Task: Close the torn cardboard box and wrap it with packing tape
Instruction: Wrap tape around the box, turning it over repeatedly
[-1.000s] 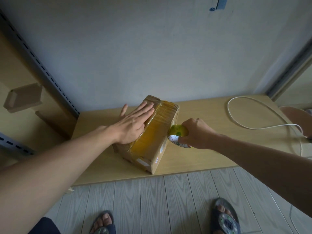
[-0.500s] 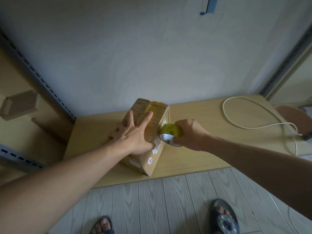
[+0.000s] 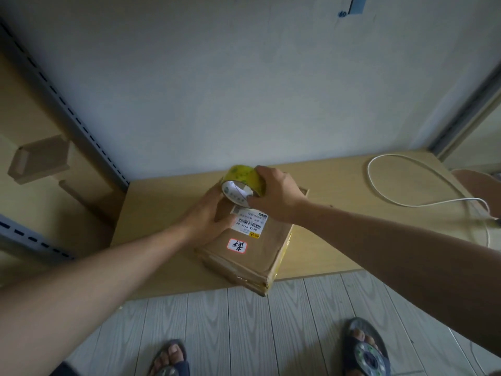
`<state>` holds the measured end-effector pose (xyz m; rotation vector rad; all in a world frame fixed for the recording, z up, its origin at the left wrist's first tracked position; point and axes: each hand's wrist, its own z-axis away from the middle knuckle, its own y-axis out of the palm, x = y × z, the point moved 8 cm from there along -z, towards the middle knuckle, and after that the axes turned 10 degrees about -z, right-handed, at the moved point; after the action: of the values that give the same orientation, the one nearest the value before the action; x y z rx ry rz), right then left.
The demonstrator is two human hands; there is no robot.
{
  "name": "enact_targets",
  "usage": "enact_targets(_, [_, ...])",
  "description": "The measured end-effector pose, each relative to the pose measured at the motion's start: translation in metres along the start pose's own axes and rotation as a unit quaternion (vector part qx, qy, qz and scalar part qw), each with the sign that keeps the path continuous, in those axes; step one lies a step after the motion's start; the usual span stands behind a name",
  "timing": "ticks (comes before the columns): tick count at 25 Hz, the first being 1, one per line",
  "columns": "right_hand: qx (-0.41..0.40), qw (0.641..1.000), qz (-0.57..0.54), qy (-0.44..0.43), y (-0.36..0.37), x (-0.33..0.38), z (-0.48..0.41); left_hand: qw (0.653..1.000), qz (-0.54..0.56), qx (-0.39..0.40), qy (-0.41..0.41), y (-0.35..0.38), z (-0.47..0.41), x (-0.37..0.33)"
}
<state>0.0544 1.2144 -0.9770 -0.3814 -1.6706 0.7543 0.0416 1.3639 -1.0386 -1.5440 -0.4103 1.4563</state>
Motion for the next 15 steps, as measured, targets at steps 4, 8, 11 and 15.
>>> enact_targets(4, [-0.011,0.999,-0.027,0.037,-0.002,-0.011,-0.004,0.999,-0.010,-0.029,-0.029,0.014,-0.001,0.007])
enact_targets(8, [0.005,0.999,0.019,0.031,-0.010,0.001,0.000,0.999,0.006,-0.028,-0.020,0.015,0.000,0.010])
enact_targets(11, [0.018,0.997,0.062,0.044,-0.027,-0.001,0.009,0.999,0.017,-0.025,0.007,0.011,0.002,-0.004])
enact_targets(15, [0.053,0.990,0.118,0.047,-0.045,-0.008,0.036,1.000,-0.019,-0.013,-0.011,0.013,0.005,-0.002])
